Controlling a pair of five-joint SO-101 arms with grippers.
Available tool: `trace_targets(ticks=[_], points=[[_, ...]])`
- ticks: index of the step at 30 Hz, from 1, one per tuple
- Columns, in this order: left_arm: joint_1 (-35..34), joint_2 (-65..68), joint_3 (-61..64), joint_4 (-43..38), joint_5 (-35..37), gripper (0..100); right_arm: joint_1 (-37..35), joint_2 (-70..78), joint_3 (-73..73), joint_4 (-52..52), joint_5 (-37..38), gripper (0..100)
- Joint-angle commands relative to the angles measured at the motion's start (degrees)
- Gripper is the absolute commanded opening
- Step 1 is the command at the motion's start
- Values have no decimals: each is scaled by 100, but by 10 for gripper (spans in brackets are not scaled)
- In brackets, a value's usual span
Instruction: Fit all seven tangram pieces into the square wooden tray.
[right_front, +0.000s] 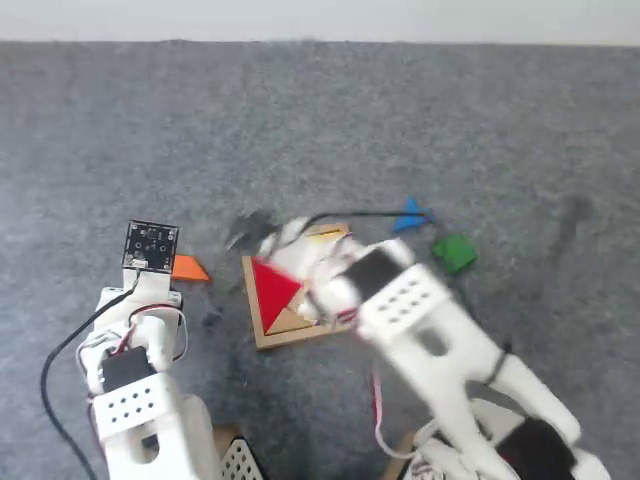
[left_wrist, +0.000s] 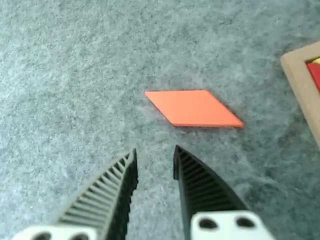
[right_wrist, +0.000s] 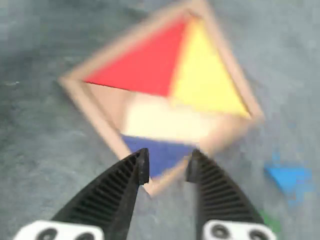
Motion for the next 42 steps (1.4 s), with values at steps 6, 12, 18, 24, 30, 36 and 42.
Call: trace_targets(ticks=[6, 12, 18, 24, 30, 36, 42], points=[[18, -132, -189, -70, 35, 120, 2149, -92, 404, 189, 501, 214], [18, -132, -189, -70, 35, 120, 2914, 690, 747, -532, 1327, 318], [18, -132, -189, -70, 35, 120, 3160, 1393, 686, -1262, 1407, 324], [18, -132, -189, -70, 35, 120, 3618, 2000, 70, -1314, 1547, 295], [18, -123, -189, -70, 35, 120, 3723, 2651, -536, -1305, 1178, 233], [18, -123, -189, -70, 35, 120, 3846, 2941, -905, -1305, 1160, 234], [18, -123, -189, -70, 35, 120, 3864, 3468, -1187, -1226, 1160, 234]])
